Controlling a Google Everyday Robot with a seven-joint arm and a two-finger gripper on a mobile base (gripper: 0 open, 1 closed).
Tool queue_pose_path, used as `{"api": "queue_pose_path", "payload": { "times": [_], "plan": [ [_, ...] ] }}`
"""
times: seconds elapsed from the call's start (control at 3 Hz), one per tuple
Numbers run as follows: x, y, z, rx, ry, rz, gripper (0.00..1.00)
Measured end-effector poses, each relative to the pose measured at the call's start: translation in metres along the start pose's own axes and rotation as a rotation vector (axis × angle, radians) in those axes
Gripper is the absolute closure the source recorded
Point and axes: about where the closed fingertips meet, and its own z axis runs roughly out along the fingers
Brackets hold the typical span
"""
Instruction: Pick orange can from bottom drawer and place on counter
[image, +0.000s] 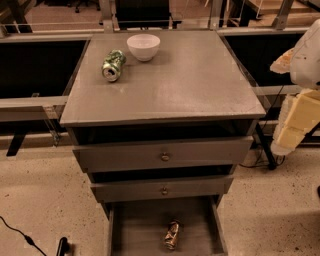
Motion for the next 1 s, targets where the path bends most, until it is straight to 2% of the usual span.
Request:
{"api": "queue_pose_path", "payload": {
  "times": [0.33, 0.67, 1.0],
  "plan": [
    [-0.002, 0.013, 0.044, -0.071, 0.012, -0.007, 0.00],
    [0.003, 0.052, 0.151, -0.247, -0.065, 0.005, 0.00],
    [0.015, 0.082, 0.191, -0.342, -0.074, 0.039, 0.00]
  ]
}}
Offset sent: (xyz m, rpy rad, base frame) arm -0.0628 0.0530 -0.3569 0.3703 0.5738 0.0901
